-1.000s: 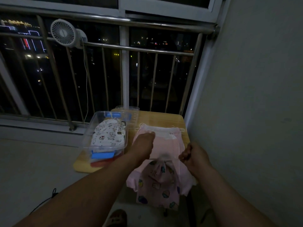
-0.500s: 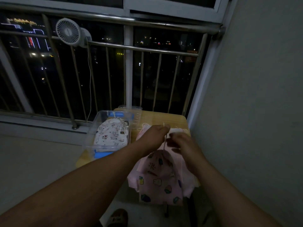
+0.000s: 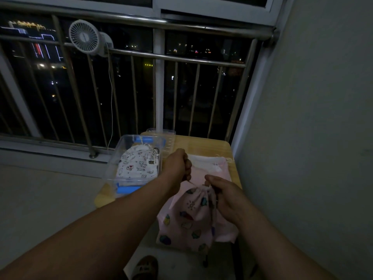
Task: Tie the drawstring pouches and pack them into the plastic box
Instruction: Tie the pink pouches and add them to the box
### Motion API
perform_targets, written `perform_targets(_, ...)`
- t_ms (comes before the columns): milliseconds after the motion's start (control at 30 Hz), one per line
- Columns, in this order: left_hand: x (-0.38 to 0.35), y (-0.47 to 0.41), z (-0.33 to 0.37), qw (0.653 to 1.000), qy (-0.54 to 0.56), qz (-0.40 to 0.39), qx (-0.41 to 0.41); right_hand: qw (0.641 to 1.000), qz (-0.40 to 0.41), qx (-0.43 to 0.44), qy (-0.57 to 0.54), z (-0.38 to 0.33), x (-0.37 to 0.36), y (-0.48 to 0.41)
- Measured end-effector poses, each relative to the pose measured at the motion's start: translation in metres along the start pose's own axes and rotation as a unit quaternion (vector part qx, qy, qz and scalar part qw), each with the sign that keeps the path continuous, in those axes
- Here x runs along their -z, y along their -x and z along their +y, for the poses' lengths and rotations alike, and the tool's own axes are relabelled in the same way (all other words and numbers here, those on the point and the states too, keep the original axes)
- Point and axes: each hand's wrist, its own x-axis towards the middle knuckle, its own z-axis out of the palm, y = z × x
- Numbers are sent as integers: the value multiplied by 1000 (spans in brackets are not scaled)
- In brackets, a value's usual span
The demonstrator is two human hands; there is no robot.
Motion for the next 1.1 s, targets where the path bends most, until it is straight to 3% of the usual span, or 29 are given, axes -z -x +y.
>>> perform_targets(167, -4, 2, 10, 995, -57, -84, -13, 985, -46, -7, 164, 5, -1, 2)
perform_targets(400, -22, 3, 8, 979, -131, -155, -7, 963, -122, 27, 240, 5, -6, 9)
perform_targets(600, -12, 11, -6, 958, -219, -173, 59, 968, -64, 43, 237, 9, 0, 5)
perform_targets(767, 9, 9, -27, 919, -349, -186, 4, 967, -16, 31, 251, 5, 9, -2)
perform_targets(867, 16, 10, -32, 847, -488, -183, -103, 967, -16, 23, 255, 4, 4, -2)
perform_targets(1000, 21, 10, -36, 789, -583, -125, -146, 960, -4, 33, 277, 8, 2, -4)
perform_targets(1067, 22, 10, -35, 785, -595, -105, -138, 957, 11, 48, 286, 10, 2, -4)
perform_targets(1100, 20, 10, -33, 803, -575, -104, -119, 955, 15, 57, 290, 10, 2, -4)
